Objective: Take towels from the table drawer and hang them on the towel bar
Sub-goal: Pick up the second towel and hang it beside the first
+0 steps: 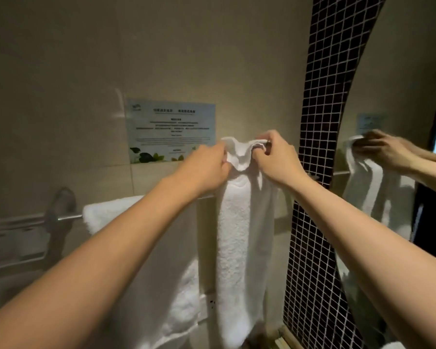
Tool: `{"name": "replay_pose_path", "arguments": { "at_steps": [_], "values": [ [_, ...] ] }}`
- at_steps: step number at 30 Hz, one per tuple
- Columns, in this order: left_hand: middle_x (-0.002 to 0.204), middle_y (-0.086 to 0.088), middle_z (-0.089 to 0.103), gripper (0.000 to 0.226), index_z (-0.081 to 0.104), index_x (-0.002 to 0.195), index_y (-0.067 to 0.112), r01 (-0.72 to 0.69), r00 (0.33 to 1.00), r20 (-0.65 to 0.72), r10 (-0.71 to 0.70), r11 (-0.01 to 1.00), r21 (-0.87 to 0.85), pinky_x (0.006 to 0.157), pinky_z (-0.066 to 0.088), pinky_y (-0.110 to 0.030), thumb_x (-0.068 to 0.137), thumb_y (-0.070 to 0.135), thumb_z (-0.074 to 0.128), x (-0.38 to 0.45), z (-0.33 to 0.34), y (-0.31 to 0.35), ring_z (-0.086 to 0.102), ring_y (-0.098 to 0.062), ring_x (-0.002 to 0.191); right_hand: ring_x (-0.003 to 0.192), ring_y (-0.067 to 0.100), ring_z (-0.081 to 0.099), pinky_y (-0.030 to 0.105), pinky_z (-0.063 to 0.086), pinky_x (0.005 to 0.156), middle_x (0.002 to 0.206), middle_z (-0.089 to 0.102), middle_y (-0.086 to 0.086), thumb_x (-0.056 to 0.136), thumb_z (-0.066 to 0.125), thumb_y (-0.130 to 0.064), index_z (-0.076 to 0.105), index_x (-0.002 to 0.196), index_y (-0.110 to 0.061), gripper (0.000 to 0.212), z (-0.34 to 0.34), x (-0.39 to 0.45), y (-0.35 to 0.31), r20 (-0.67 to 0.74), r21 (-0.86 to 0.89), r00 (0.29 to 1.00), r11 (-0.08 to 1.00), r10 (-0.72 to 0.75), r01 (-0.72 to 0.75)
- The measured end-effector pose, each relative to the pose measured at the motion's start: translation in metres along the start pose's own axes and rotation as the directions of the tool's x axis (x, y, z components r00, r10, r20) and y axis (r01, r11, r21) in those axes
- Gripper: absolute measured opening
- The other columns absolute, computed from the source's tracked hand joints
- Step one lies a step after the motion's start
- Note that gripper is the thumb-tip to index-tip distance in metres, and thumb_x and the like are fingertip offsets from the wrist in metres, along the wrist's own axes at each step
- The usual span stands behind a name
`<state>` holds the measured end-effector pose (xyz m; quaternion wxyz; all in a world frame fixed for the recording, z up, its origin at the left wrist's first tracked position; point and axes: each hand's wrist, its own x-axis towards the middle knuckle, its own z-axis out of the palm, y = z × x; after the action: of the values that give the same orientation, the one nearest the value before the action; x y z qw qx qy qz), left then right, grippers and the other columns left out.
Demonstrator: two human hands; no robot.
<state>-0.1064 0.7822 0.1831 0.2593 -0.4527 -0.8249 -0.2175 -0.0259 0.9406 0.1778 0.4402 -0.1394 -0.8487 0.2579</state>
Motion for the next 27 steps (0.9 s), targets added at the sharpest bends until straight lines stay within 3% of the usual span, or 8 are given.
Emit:
{"name": "replay_pose_path", "arguments": {
  "at_steps": [3, 5, 10, 14, 19, 22, 24, 27],
  "values": [
    [0.107, -0.018, 0.065, 0.019, 0.048, 0.098, 0.016, 0.008, 0.967, 0.251, -0.04, 0.992, 0.124, 0.067, 0.035, -0.034, 0.099, 0.035, 0.046, -0.005, 0.016, -0.001, 0.058, -0.034, 0.093, 0.114, 0.037, 0.06, 0.035, 0.043, 0.085, 0.121, 0.069, 0.013, 0.093, 0.054, -0.023, 0.057, 0.125, -0.015, 0.033, 0.021, -0.005, 0.019, 0.134, -0.113, 0.991, 0.994, 0.001, 0.014],
    [0.111, -0.014, 0.064, 0.024, 0.048, 0.101, 0.016, 0.014, 0.948, 0.313, -0.055, 0.991, 0.133, 0.07, 0.038, -0.034, 0.099, 0.04, 0.043, -0.005, 0.02, 0.0, 0.055, -0.03, 0.089, 0.115, 0.042, 0.059, 0.04, 0.045, 0.086, 0.125, 0.067, 0.018, 0.093, 0.052, -0.023, 0.054, 0.129, -0.013, 0.038, 0.032, -0.004, 0.028, 0.194, -0.192, 0.981, 0.981, 0.006, 0.032],
    [0.119, -0.004, 0.066, 0.04, 0.054, 0.123, 0.027, 0.013, 0.952, 0.297, -0.069, 0.982, 0.188, 0.088, 0.052, -0.041, 0.092, 0.052, 0.05, -0.005, 0.02, -0.002, 0.062, -0.025, 0.103, 0.126, 0.042, 0.054, 0.044, 0.046, 0.1, 0.138, 0.058, 0.024, 0.091, 0.063, -0.036, 0.027, 0.154, -0.01, 0.077, 0.039, 0.009, 0.034, 0.214, -0.21, 0.971, 0.976, 0.104, -0.058],
    [0.105, -0.002, 0.067, 0.037, 0.056, 0.109, 0.024, -0.024, 0.982, 0.189, -0.017, 0.977, 0.212, 0.081, 0.055, -0.042, 0.084, 0.05, 0.061, -0.01, 0.021, 0.002, 0.062, -0.025, 0.094, 0.121, 0.037, 0.058, 0.04, 0.047, 0.096, 0.129, 0.063, 0.02, 0.084, 0.071, -0.039, 0.023, 0.156, -0.014, 0.09, 0.037, 0.008, 0.041, 0.158, -0.112, 0.982, 0.99, 0.103, -0.086],
    [0.101, -0.001, 0.068, 0.033, 0.058, 0.108, 0.026, -0.082, 0.989, 0.137, 0.045, 0.959, 0.271, 0.077, 0.055, -0.039, 0.085, 0.049, 0.061, -0.015, 0.022, 0.012, 0.062, -0.024, 0.09, 0.111, 0.037, 0.063, 0.043, 0.051, 0.09, 0.118, 0.069, 0.017, 0.094, 0.054, -0.045, 0.046, 0.144, -0.016, 0.058, 0.033, 0.001, 0.047, 0.162, -0.194, 0.987, 0.981, 0.013, 0.019],
    [0.091, -0.003, 0.064, 0.042, 0.059, 0.1, 0.021, -0.045, 0.952, 0.297, -0.072, 0.929, 0.369, 0.075, 0.053, -0.037, 0.086, 0.06, 0.056, -0.012, 0.023, 0.012, 0.061, -0.027, 0.085, 0.111, 0.041, 0.061, 0.044, 0.047, 0.085, 0.118, 0.068, 0.02, 0.1, 0.034, -0.038, 0.062, 0.114, -0.017, 0.038, 0.035, -0.001, 0.045, 0.266, -0.311, 0.964, 0.944, -0.026, 0.112],
    [0.092, -0.004, 0.064, 0.044, 0.058, 0.097, 0.02, -0.004, 0.9, 0.41, -0.147, 0.939, 0.345, 0.077, 0.053, -0.038, 0.088, 0.063, 0.052, -0.009, 0.024, 0.008, 0.06, -0.026, 0.085, 0.104, 0.041, 0.061, 0.042, 0.04, 0.078, 0.109, 0.068, 0.021, 0.099, 0.029, -0.036, 0.057, 0.097, -0.017, 0.034, 0.037, 0.0, 0.043, 0.298, -0.36, 0.954, 0.923, -0.024, 0.135],
    [0.098, -0.002, 0.067, 0.046, 0.061, 0.104, 0.023, 0.01, 0.897, 0.411, -0.161, 0.938, 0.346, 0.075, 0.05, -0.036, 0.089, 0.065, 0.049, -0.011, 0.026, 0.002, 0.059, -0.024, 0.085, 0.108, 0.042, 0.061, 0.044, 0.045, 0.087, 0.113, 0.069, 0.021, 0.099, 0.032, -0.036, 0.06, 0.117, -0.016, 0.039, 0.037, 0.0, 0.047, 0.279, -0.298, 0.96, 0.946, -0.039, 0.125]
  ]
}}
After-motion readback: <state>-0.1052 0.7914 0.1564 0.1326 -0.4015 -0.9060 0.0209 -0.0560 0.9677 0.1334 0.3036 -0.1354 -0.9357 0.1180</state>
